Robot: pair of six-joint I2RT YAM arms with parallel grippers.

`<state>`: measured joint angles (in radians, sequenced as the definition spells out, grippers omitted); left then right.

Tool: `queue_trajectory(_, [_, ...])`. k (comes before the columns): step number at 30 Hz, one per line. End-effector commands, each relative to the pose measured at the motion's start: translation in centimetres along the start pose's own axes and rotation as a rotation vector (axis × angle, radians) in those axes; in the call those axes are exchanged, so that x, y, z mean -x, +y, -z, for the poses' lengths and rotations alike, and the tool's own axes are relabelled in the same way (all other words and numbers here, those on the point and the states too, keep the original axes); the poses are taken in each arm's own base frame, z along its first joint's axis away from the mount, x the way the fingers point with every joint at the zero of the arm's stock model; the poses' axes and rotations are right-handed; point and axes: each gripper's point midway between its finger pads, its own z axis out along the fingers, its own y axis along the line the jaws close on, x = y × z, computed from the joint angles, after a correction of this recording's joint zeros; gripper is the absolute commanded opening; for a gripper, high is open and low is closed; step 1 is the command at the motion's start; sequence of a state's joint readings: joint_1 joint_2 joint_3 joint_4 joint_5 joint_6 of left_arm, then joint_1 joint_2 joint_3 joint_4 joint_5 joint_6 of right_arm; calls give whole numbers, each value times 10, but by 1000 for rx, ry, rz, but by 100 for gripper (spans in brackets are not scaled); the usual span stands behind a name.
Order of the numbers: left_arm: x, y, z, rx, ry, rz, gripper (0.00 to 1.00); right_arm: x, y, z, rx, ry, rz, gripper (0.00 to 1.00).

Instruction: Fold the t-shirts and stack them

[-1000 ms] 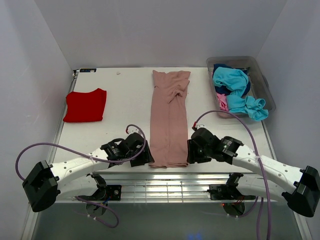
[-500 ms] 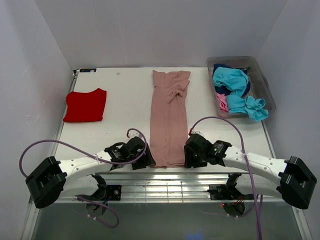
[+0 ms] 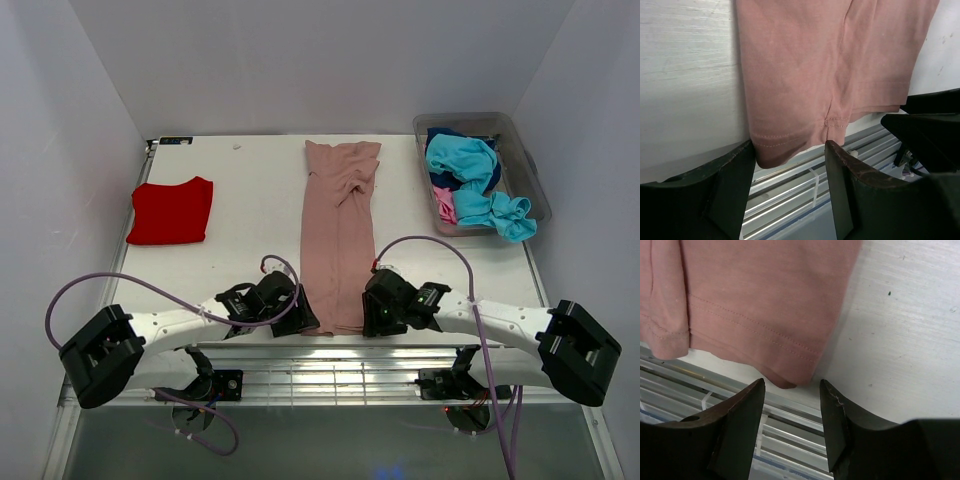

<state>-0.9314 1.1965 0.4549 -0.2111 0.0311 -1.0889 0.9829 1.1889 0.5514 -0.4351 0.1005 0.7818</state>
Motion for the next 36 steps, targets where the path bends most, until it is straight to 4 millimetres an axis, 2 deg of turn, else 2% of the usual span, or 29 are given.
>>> queue_trajectory(1, [-13, 12, -6, 43, 53, -14, 68, -1, 1, -6, 15, -9, 0, 54])
queue_trajectory(4, [-18, 19, -9, 68, 69, -17, 64, -4, -1, -9, 12, -6, 1, 52])
queue_trajectory(5, [-20, 21, -9, 72, 75, -14, 62, -4, -2, -9, 10, -8, 0, 46])
queue_trajectory(8, [-24, 26, -10, 87, 87, -12, 45, -6, -5, -11, 4, -8, 2, 33])
queue_trajectory(9, [-26, 29, -10, 93, 91, -10, 35, -6, -6, -11, 1, -9, 4, 29])
queue_trajectory(12, [-26, 30, -8, 95, 88, -10, 23, -7, -9, -12, -17, -9, 9, 18])
queue_trajectory(13, [-26, 29, -8, 96, 90, -12, 17, -5, -9, -10, -22, -12, 10, 14])
queue_trajectory(15, [-25, 26, -7, 91, 89, -16, 12, -2, -9, -8, -32, -13, 17, 10])
queue_trajectory(18, [-17, 11, -5, 63, 76, -28, 3, 10, -3, 2, -49, -28, 40, 8])
queue_trajectory(19, [-11, 0, -3, 45, 63, -41, 1, 16, -2, 6, -58, -44, 46, 8])
queue_trajectory(22, [0, -11, -1, 55, 44, -77, 0, 39, 7, 22, -83, -85, 65, 8])
queue_trajectory(23, [10, -28, 1, 31, 22, -87, 0, 42, 7, 26, -100, -83, 80, 8])
queue_trajectory(24, [14, -33, 2, 35, 20, -98, 0, 57, 15, 32, -101, -114, 85, 8])
queue_trajectory(25, [15, -32, -1, 59, 29, -106, 0, 62, 18, 34, -106, -122, 92, 8])
queue_trajectory(26, [29, -45, 1, 52, -12, -126, 0, 67, 21, 36, -110, -129, 101, 8])
queue_trajectory(27, [34, -49, 1, 54, -22, -134, 0, 77, 27, 41, -106, -146, 114, 8])
queue_trajectory(31, [63, -59, -1, 69, -76, -153, 0, 92, 26, 32, -169, -141, 150, 8])
queue_trajectory(36, [110, -48, -10, 71, -121, -115, 0, 116, 16, 18, -246, -138, 182, 8])
